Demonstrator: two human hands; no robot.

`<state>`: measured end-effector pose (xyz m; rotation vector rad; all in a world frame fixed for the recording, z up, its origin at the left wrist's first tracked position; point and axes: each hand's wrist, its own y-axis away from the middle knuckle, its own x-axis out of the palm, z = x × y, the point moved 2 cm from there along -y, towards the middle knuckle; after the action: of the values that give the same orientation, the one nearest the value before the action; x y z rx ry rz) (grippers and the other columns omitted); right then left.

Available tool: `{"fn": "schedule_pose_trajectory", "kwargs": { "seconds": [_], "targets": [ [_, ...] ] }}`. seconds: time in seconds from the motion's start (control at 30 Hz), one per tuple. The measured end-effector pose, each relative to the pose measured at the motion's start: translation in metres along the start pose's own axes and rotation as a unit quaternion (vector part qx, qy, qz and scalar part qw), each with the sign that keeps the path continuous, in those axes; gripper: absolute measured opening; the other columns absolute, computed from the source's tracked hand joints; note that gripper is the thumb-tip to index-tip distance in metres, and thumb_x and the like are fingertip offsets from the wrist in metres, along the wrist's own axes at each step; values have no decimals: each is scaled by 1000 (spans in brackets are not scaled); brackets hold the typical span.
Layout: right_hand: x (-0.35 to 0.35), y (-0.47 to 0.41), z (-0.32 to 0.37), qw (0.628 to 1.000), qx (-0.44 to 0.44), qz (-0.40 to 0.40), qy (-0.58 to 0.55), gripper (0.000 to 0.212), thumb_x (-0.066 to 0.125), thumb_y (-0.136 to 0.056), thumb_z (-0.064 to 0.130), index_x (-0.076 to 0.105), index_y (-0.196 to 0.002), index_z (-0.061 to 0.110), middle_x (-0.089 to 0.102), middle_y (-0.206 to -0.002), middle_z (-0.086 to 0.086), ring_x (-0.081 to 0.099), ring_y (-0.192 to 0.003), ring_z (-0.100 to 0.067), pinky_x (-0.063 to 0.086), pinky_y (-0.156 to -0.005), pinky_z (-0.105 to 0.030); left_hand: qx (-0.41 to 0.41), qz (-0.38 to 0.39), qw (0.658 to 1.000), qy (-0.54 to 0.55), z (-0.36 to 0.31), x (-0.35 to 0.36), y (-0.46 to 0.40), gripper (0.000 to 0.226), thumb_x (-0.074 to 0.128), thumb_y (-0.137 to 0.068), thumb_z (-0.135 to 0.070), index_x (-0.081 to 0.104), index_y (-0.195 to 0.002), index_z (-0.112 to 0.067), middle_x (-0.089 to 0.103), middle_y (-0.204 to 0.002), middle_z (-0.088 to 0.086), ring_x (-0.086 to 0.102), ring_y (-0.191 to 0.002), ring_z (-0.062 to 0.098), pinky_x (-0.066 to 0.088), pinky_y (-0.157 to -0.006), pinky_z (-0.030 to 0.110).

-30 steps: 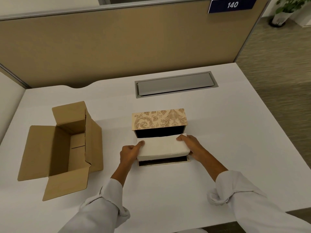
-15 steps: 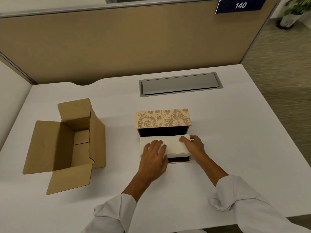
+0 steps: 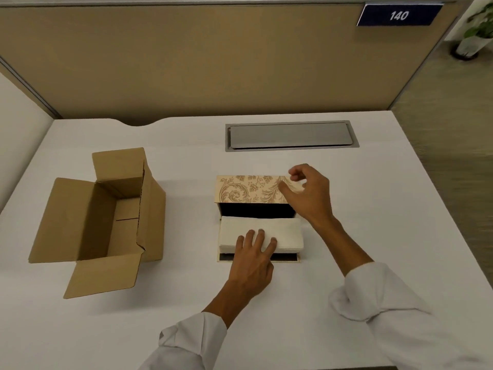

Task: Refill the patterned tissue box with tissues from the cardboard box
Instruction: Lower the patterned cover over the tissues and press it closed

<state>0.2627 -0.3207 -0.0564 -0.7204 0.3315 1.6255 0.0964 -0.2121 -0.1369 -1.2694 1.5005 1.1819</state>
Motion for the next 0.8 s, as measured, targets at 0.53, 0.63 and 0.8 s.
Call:
{"fn": "schedule_pose_trajectory", "kwargs": {
  "seconds": [0.53,0.63,0.8],
  "targets": [
    [89,-66,19,835,-59,478,264,83,48,-79,82,70,-95,5,68,-82,-6,57,-62,-16,41,-61,-30,-23,25,999,13,-2,8,2,59,47,-95,-34,22,-148,-26,19,-161,15,14,-147,38,10,-120,55],
    [89,-59,16,823,-50,509,247,72,55,-75,83,63,-79,12,60,-73,-3,52,-62,-15,37,-60,-28,-23,16,1000,10,-2,6,3,60,52,-92,-32,28,-146,-25,31,-155,15,22,-144,38,16,-119,56],
    [91,-48,13,804,-6,555,213,64,55,-77,81,59,-70,17,60,-71,2,54,-66,-15,39,-64,-28,-23,3,1000,13,-5,7,8,63,52,-91,-30,28,-148,-25,35,-153,11,24,-143,36,15,-120,56]
  ]
}}
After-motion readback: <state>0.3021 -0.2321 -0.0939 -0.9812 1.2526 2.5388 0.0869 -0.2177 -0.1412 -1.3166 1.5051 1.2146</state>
